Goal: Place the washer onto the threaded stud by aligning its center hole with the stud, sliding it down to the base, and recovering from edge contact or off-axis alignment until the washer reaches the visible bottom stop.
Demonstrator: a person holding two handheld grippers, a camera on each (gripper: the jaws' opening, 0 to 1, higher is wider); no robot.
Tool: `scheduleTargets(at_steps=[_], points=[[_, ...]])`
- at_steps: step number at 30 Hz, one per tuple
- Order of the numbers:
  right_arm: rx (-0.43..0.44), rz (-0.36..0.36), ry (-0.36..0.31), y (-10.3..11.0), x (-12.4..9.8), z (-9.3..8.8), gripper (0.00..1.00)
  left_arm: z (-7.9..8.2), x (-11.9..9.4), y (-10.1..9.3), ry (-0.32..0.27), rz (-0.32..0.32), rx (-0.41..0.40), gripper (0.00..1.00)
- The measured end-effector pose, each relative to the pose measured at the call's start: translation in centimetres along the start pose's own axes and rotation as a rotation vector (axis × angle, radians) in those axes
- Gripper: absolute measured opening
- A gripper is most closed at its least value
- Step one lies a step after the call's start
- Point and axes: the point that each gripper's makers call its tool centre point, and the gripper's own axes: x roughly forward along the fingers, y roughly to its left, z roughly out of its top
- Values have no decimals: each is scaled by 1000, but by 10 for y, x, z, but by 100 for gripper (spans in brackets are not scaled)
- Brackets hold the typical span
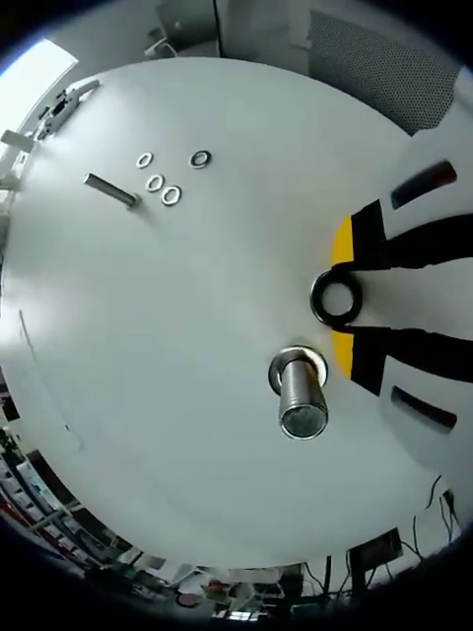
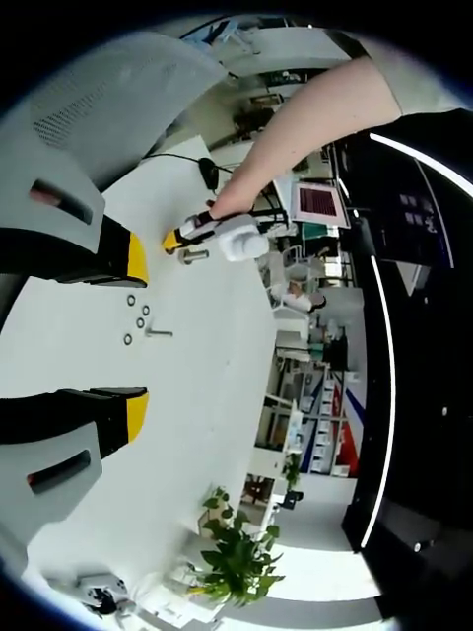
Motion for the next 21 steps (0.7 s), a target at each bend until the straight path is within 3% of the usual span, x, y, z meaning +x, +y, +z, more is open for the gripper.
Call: scheduleTargets(at_steps=[21], points=[[2, 3, -1, 0, 0, 0, 43, 0, -7, 5, -22, 13, 38, 19]])
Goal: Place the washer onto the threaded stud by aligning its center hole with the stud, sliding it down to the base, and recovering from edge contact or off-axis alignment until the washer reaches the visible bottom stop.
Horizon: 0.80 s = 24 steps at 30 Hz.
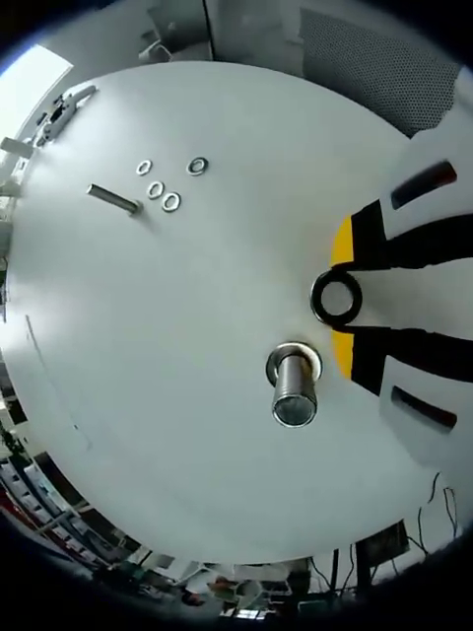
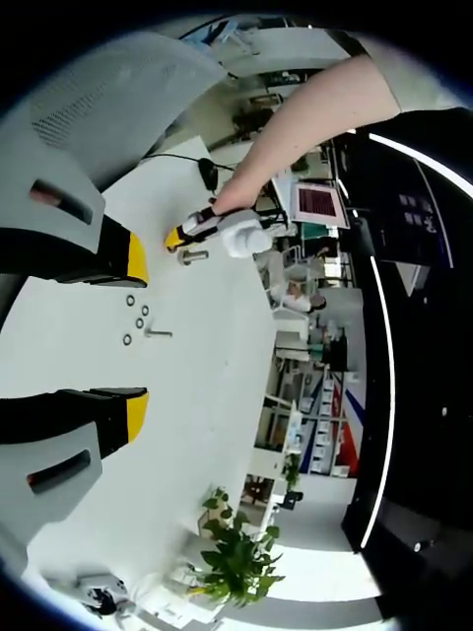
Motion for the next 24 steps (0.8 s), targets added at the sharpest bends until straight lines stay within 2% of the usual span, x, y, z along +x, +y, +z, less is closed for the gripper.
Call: scheduleTargets(at_steps=[11, 24], points=[[4, 5, -2, 0, 1, 0, 43, -4, -15, 6, -9, 11, 1, 19], [11, 11, -14, 2, 0, 3, 43, 4, -37, 14, -28, 32, 30, 19]])
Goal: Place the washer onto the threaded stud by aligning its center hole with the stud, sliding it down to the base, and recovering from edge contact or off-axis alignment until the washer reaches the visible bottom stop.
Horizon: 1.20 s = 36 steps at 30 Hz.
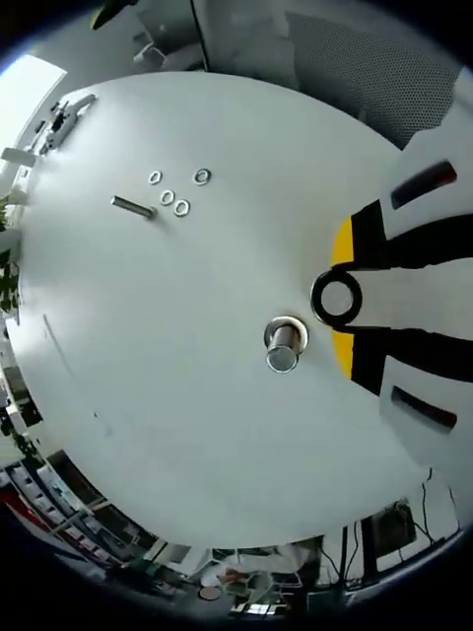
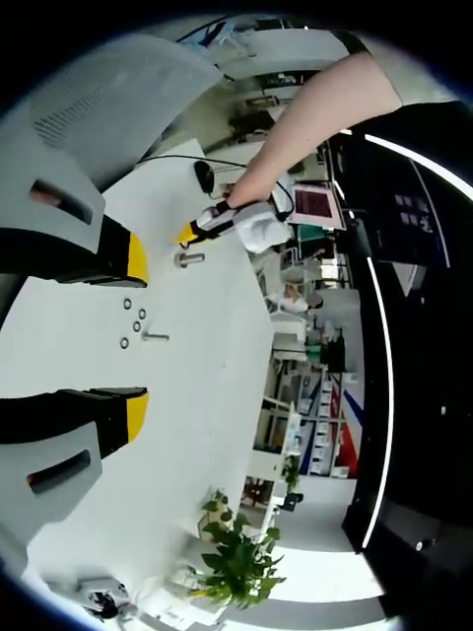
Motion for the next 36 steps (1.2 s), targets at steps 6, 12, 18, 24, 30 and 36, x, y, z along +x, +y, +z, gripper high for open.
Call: scheduleTargets(at_steps=[6, 12, 18, 24, 30, 36], points=[[1, 1, -4, 0, -1, 1, 43, 5, -10, 6, -3, 14, 20, 19], [5, 1, -9, 0, -1, 2, 43, 12, -21, 12, -13, 33, 35, 19], [5, 0, -13, 0, -1, 3, 43, 25, -25, 18, -28, 49, 54, 19], [4, -2, -10, 0, -1, 2, 43, 33, -24, 21, -34, 55, 63, 19], [3, -6, -7, -1, -1, 1, 43, 35, -17, 23, -26, 57, 84, 19], [2, -11, -4, -2, -1, 1, 43, 33, -12, 27, -10, 53, 92, 19]])
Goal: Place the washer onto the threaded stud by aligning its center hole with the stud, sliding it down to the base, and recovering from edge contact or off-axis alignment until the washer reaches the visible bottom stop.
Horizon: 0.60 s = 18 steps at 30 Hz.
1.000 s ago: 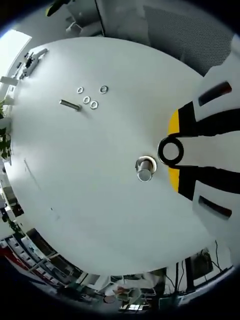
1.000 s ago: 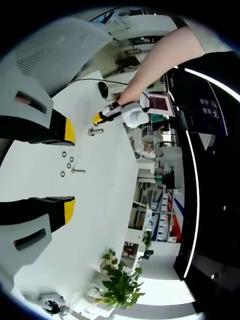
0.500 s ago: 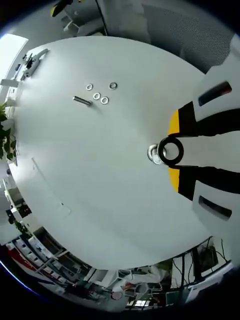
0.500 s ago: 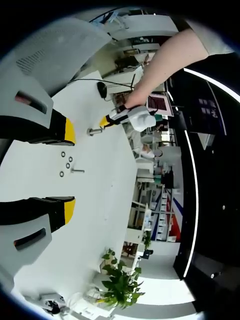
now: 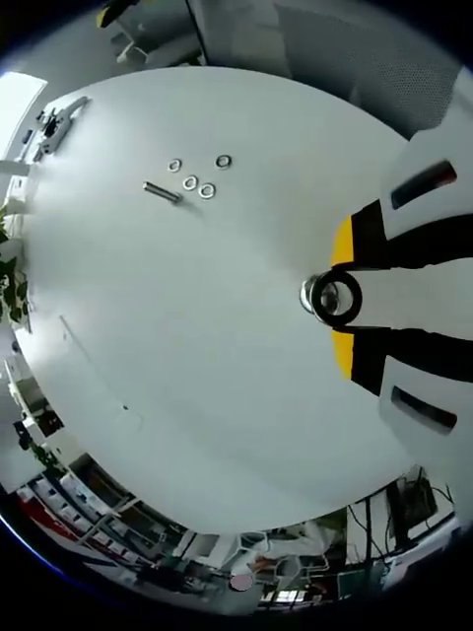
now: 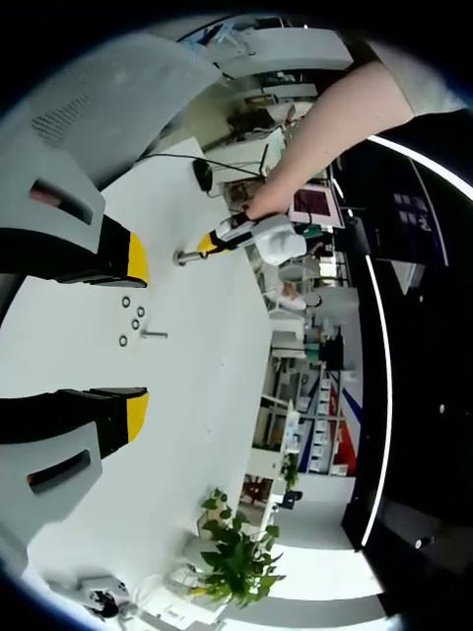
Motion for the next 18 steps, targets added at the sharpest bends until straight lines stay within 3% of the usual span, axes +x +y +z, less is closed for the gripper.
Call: scheduleTargets(at_steps=[18], points=[[0, -6, 6, -1, 0, -1, 43, 2, 6, 0, 16, -6, 27, 19]])
